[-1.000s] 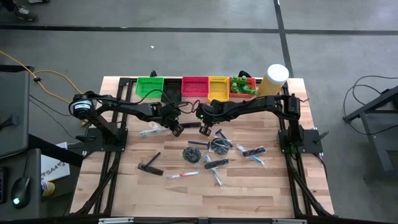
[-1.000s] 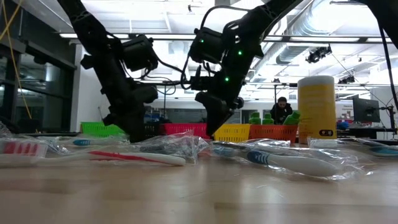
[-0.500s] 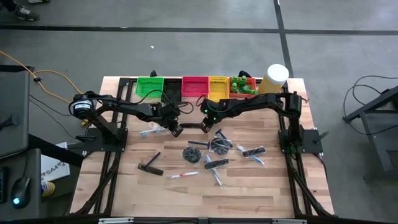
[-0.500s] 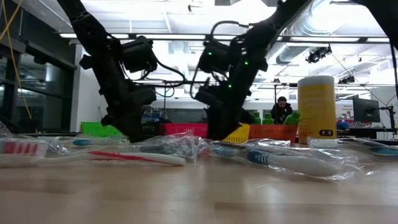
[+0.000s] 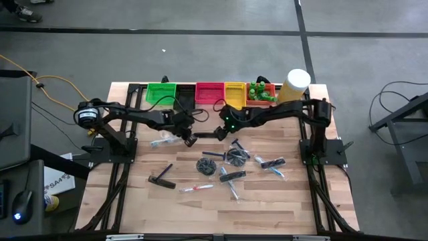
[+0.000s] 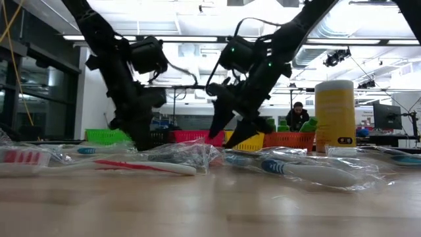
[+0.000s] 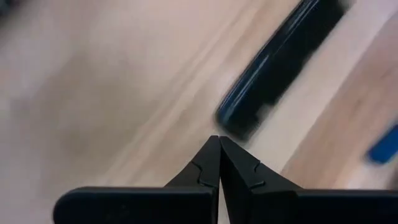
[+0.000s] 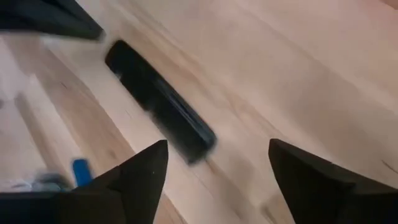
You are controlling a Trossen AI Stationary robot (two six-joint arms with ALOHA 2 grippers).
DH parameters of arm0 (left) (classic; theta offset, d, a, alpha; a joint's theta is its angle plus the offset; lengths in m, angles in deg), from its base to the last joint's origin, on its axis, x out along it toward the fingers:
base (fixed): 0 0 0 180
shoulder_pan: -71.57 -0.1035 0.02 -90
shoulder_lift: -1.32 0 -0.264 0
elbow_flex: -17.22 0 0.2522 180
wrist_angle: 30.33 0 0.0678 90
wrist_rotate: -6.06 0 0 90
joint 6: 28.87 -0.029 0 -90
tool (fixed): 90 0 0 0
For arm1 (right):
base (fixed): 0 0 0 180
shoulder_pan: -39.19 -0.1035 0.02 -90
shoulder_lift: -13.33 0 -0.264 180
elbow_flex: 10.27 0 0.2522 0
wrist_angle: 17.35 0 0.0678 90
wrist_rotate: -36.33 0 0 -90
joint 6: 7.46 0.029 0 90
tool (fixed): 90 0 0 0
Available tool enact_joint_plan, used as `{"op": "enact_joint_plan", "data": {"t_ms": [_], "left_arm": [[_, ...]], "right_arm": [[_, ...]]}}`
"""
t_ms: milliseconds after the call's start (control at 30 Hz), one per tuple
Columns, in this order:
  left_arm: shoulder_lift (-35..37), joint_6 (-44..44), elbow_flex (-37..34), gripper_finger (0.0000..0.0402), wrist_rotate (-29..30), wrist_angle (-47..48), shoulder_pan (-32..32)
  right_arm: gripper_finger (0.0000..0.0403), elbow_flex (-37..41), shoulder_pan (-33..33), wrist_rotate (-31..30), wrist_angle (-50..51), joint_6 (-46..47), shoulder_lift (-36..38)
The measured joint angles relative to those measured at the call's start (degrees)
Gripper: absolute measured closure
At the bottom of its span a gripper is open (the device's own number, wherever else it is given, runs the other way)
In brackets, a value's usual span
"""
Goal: Pick & Place Travel size toiletries
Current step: Put the black hair comb into the yellow basket
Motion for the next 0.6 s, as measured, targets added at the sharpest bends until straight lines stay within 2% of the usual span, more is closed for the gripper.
{"op": "enact_joint_plan", "data": {"t_ms": [167, 600], "left_arm": [[0.61, -1.05, 1.39, 0.0401, -1.65, -1.34, 0.0], [-4.91, 1.23, 1.67, 0.0401, -1.95, -4.15, 0.0]], "right_arm": [[0.0124, 0.13, -1.67, -6.06, 5.11, -0.66, 1.4], [0.0125, 0.11, -4.67, -9.69, 4.95, 0.23, 1.49]]}}
